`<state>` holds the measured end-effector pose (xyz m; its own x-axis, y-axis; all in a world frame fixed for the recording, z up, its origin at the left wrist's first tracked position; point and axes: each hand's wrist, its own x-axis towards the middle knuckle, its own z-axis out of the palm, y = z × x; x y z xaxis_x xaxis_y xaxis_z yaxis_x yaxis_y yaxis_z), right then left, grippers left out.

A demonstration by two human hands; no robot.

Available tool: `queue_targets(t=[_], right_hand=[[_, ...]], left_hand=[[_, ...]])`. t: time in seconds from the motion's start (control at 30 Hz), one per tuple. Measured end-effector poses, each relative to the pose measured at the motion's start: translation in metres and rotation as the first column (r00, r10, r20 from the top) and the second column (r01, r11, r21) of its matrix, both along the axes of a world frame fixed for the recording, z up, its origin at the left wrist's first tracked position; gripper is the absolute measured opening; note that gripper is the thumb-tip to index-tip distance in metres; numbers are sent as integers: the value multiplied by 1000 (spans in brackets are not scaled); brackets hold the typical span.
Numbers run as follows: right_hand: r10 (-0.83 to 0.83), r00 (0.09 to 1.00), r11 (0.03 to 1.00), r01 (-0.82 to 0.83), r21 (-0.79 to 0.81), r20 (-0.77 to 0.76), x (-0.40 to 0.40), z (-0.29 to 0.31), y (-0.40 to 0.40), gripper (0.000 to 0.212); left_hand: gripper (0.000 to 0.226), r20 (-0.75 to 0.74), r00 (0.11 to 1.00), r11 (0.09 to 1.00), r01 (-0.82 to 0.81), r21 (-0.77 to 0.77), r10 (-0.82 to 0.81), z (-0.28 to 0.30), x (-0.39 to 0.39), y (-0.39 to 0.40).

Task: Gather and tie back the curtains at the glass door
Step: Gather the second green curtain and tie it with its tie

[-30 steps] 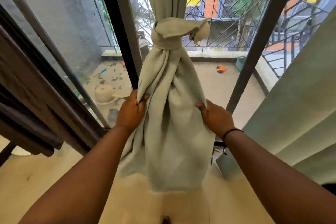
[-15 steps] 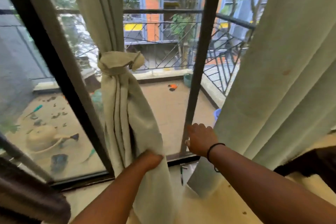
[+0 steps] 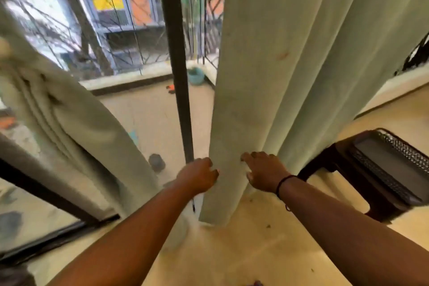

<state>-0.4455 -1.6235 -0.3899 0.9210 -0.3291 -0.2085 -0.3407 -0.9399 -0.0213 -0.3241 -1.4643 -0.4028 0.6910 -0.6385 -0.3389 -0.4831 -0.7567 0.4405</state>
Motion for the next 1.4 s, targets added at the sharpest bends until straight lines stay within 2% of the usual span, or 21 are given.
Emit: queue_targets(t=[0.13, 0.23, 0.33, 0.5, 0.6, 0.7, 0.8, 0.9, 0.97, 1.03, 1.1, 1.17, 1.27, 1.4], right_hand=[[1, 996, 997, 5, 76, -90, -29, -38, -60, 48], [-10, 997, 995, 18, 97, -78, -35, -44, -98, 52], [-120, 993, 982, 115, 151, 23, -34, -41, -127, 51], [-240, 943, 960, 194, 204, 232, -12, -32, -157, 58], [-386, 847, 914, 299, 273, 366, 9, -25, -175, 70], [-533, 667, 845, 396, 359, 520, 29, -15, -192, 82], [-592, 540, 802, 320, 505, 598, 47, 2, -217, 81], [-670, 458, 713, 177, 678, 585, 69, 18, -237, 75], [-707, 474, 665, 195, 721, 524, 82, 19, -249, 60], [-711, 550, 655, 295, 695, 437, 90, 10, -256, 41], [-682, 621, 693, 382, 611, 386, 92, 1, -259, 44], [-609, 688, 763, 371, 530, 395, 89, 0, -258, 46], [-515, 762, 829, 324, 457, 394, 84, 8, -272, 48], [-491, 820, 830, 337, 445, 293, 84, 16, -299, 42]], left_hand=[[49, 4, 998, 998, -60, -4, 60, -26, -36, -45], [52, 39, 992, 985, -116, -128, 122, -26, -45, -74], [64, 77, 980, 958, -158, -240, 181, -14, -47, -96], [94, 142, 951, 928, -225, -295, 276, -1, -46, -133], [114, 82, 939, 886, -282, -369, 333, -5, -35, -161], [118, 4, 938, 846, -311, -433, 347, -8, -21, -187], [107, -17, 943, 812, -295, -503, 332, -6, -3, -214], [111, 102, 956, 868, -200, -454, 274, -7, 22, -240], [122, 95, 962, 884, -193, -427, 255, -6, 29, -253], [128, 54, 969, 858, -186, -479, 240, -6, 29, -261], [130, 48, 972, 846, -177, -503, 231, -8, 29, -269], [129, 9, 974, 840, -192, -507, 228, -6, 25, -278], [115, 1, 972, 822, -197, -535, 233, -1, 20, -302], [89, -18, 955, 772, -251, -584, 297, 20, 8, -324]])
